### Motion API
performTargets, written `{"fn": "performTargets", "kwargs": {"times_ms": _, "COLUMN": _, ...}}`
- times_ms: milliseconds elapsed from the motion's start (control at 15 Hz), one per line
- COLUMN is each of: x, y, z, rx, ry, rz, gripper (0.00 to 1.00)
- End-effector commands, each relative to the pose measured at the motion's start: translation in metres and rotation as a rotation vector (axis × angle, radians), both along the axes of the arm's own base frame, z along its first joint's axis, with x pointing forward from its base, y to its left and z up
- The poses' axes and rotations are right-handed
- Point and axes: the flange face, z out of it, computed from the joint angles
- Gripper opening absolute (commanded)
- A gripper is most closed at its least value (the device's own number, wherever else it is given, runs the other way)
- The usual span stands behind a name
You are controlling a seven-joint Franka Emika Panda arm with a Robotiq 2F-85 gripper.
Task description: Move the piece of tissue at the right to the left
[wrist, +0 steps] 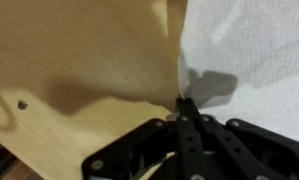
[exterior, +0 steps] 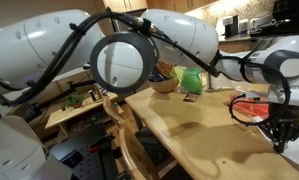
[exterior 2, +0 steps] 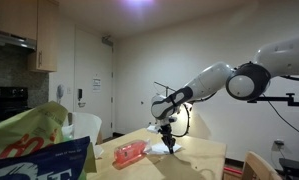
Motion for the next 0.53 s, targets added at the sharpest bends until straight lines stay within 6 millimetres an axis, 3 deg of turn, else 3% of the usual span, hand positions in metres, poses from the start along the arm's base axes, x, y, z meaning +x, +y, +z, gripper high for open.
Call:
{"fn": "performTargets", "kwargs": {"times_ms": 0, "x": -0.036, "y": -0.016, "z": -0.043, "rx": -0.059, "ry": 0.121, "rz": -0.101, "gripper": 0.0}}
{"fn": "performTargets", "kwargs": {"times_ms": 200, "x": -0.051, "y": -0.032, "z": -0.061, "rx": -0.062, "ry": 0.168, "rz": -0.179, "gripper": 0.0}}
{"fn": "performTargets", "kwargs": {"times_ms": 333, "x": -0.069, "y": -0.041, "z": -0.058, "rx": -0.057, "ry": 0.229, "rz": -0.229, "gripper": 0.0}}
{"fn": "performTargets", "kwargs": {"times_ms": 467, "x": -0.078, "y": -0.051, "z": -0.071, "rx": -0.042, "ry": 0.272, "rz": -0.28, "gripper": 0.0}}
